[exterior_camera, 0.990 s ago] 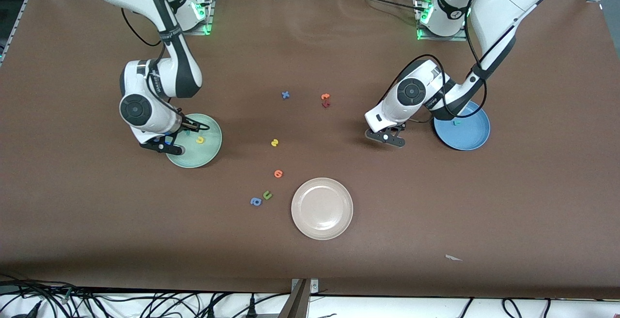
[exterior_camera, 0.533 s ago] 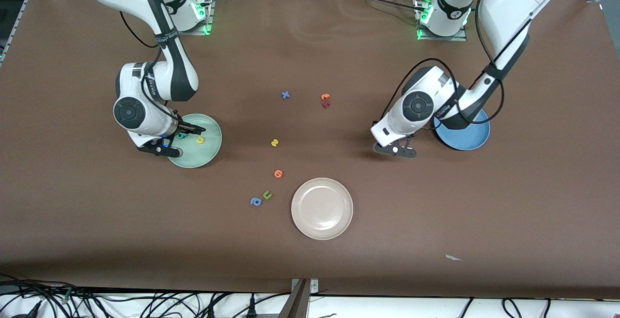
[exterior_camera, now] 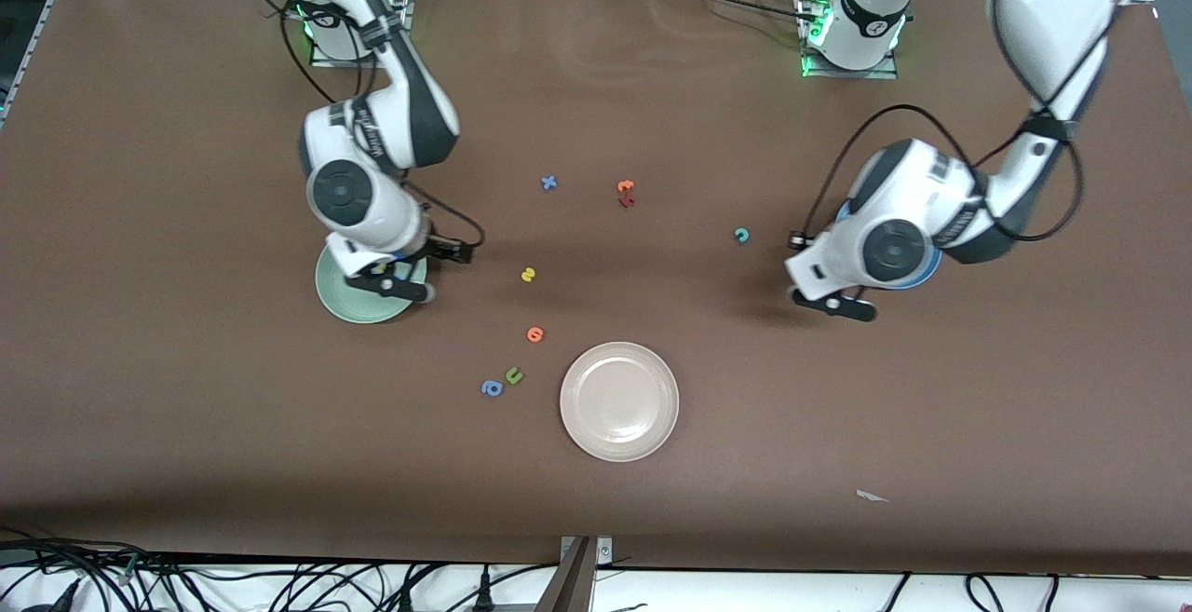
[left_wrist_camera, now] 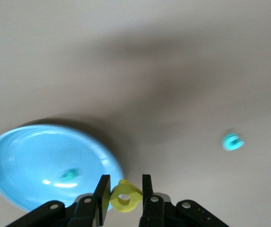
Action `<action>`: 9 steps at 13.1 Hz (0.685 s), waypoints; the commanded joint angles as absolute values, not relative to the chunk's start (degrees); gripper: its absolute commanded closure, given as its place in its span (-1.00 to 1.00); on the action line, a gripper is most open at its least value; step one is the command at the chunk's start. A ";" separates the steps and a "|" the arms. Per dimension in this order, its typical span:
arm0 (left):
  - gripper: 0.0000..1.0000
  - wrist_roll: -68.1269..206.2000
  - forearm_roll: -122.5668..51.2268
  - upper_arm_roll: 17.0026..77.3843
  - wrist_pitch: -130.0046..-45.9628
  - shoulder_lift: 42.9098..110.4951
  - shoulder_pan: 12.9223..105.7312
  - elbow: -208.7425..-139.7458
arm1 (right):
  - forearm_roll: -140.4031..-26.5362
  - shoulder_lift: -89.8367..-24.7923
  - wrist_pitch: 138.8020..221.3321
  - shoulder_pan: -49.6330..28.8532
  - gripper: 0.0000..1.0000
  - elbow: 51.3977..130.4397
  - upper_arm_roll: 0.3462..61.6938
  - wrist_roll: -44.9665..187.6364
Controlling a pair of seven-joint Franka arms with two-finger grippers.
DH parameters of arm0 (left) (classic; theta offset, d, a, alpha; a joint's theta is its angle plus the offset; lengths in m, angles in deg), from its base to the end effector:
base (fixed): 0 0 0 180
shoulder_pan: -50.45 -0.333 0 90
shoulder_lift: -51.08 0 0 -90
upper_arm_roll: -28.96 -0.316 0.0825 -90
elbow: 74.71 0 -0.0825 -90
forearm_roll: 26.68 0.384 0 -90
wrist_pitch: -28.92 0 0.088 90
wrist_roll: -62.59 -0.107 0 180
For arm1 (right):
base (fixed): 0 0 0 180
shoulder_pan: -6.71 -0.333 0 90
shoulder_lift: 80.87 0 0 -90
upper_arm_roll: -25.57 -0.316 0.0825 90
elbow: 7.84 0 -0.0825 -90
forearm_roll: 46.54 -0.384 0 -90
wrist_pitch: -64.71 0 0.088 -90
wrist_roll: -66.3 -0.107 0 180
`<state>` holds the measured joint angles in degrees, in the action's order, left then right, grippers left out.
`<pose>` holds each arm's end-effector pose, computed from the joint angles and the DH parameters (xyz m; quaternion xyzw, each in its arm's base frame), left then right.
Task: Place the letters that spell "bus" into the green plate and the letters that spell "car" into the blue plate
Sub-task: 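Carry the a to the blue plate while the right gripper reaches the s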
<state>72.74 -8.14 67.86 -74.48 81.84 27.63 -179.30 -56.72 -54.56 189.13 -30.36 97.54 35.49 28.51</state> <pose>0.5800 -0.1162 0.2680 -0.9705 0.1219 0.2066 0.0259 0.5545 0.2993 0.2725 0.9879 -0.1402 -0.0661 0.0048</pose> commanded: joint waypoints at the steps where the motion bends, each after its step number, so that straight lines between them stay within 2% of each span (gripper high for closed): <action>1: 0.60 63.93 -9.19 68.24 -72.86 80.61 20.94 -180.61 | -57.17 -48.01 192.57 -31.34 -0.91 91.57 33.05 17.82; 3: 0.60 61.54 -9.19 67.98 -73.12 81.83 18.29 -180.97 | -57.08 -45.46 198.45 -32.57 -0.73 91.48 31.29 11.92; 5: 0.55 61.88 -7.97 67.72 -75.22 83.77 18.20 -182.54 | -57.08 -43.70 200.84 -34.15 -0.56 91.48 31.20 10.93; 6: 0.24 62.14 -7.17 67.72 -76.71 83.95 18.11 -183.77 | -57.08 -43.43 201.55 -34.33 -0.53 91.48 31.20 10.84; 8: -0.13 62.23 -7.17 67.72 -76.90 83.95 17.93 -184.31 | -57.08 -42.90 202.26 -34.60 -0.46 91.48 31.20 10.93; 9: -0.55 62.23 -7.17 67.72 -76.82 83.87 17.93 -184.39 | -56.91 -42.29 202.43 -35.12 -0.45 91.48 31.20 10.93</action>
